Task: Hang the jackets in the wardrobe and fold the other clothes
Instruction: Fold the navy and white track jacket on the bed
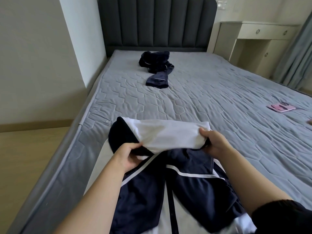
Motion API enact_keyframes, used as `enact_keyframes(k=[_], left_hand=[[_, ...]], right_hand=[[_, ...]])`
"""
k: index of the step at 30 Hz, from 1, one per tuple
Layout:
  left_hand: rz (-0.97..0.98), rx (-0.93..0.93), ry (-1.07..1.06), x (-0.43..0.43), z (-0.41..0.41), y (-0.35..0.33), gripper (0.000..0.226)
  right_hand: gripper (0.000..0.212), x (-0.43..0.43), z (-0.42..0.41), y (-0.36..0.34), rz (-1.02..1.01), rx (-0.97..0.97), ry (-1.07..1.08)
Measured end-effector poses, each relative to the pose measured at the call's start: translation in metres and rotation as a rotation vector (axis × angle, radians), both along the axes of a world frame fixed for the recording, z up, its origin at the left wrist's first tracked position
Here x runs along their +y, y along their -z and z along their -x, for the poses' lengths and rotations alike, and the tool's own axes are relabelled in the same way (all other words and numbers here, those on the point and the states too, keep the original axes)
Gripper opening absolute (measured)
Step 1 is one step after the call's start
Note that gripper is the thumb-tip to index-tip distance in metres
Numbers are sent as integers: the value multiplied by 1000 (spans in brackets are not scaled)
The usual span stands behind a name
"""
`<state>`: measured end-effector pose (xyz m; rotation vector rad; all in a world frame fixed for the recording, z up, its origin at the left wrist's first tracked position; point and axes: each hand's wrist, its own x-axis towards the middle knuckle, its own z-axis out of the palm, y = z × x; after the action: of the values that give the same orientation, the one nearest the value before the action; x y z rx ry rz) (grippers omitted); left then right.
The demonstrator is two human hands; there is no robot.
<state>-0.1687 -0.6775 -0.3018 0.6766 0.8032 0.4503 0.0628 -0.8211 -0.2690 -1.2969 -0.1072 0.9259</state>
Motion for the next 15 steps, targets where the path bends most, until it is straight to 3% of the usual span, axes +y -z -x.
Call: enact_keyframes(k=[2, 4, 6, 9, 11, 13, 15], left_hand=[[-35, 149, 23, -2, 1, 5, 18], [-118, 232, -70, 2, -2, 6, 16], [-320, 341, -233, 12, -7, 4, 31], [-533, 435, -348, 16, -13, 2, 41], [-586, 469, -356, 17, -18, 5, 32], [-605, 519, -351, 22, -20, 7, 26], [-484, 510, -406, 31, -18, 7, 31]], right_hand=[[18, -14, 1, 8, 300, -80, -173], [18, -24, 0, 20, 442, -91, -325], [18, -26, -2, 23, 366, -71, -283], [10, -17, -9, 26, 121, -253, -30], [11, -10, -5, 30, 102, -359, 63], [9, -4, -1, 37, 156, -339, 76], [18, 1, -5, 44, 217, -322, 116]])
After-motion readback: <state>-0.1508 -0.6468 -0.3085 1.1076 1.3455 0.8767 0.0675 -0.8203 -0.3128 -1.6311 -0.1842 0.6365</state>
